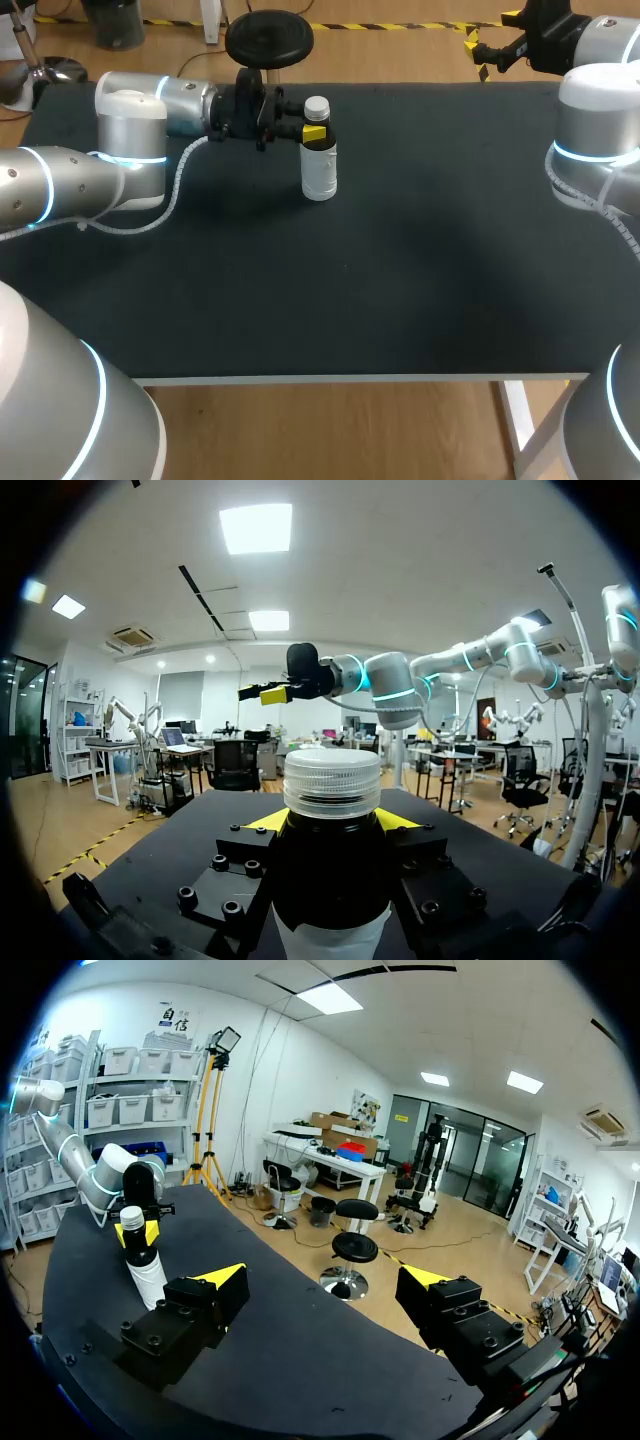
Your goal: Unscrew the bottle cap
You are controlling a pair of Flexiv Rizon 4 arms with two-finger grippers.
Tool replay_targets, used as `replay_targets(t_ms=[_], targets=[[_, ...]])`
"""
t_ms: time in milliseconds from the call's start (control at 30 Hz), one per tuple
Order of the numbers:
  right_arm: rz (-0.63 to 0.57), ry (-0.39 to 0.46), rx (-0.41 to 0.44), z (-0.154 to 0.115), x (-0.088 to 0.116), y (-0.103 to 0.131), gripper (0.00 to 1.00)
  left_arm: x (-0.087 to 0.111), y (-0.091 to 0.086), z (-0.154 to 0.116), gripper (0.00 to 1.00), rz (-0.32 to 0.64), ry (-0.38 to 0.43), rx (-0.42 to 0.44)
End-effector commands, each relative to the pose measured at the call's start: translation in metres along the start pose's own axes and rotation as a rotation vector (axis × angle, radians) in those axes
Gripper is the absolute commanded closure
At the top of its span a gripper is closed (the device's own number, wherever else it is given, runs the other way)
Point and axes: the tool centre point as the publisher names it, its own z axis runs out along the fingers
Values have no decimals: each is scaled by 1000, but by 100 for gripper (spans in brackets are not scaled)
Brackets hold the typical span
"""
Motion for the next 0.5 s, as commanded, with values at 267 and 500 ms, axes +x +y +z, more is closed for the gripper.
replay_targets(t_ms=[267, 500], targets=[[-5, 136, -70, 2, 27, 11, 0, -1, 1, 0, 100, 1, 1, 1], [19, 264, -134, -2, 46, 15, 0, -1, 1, 0, 100, 1, 1, 1]])
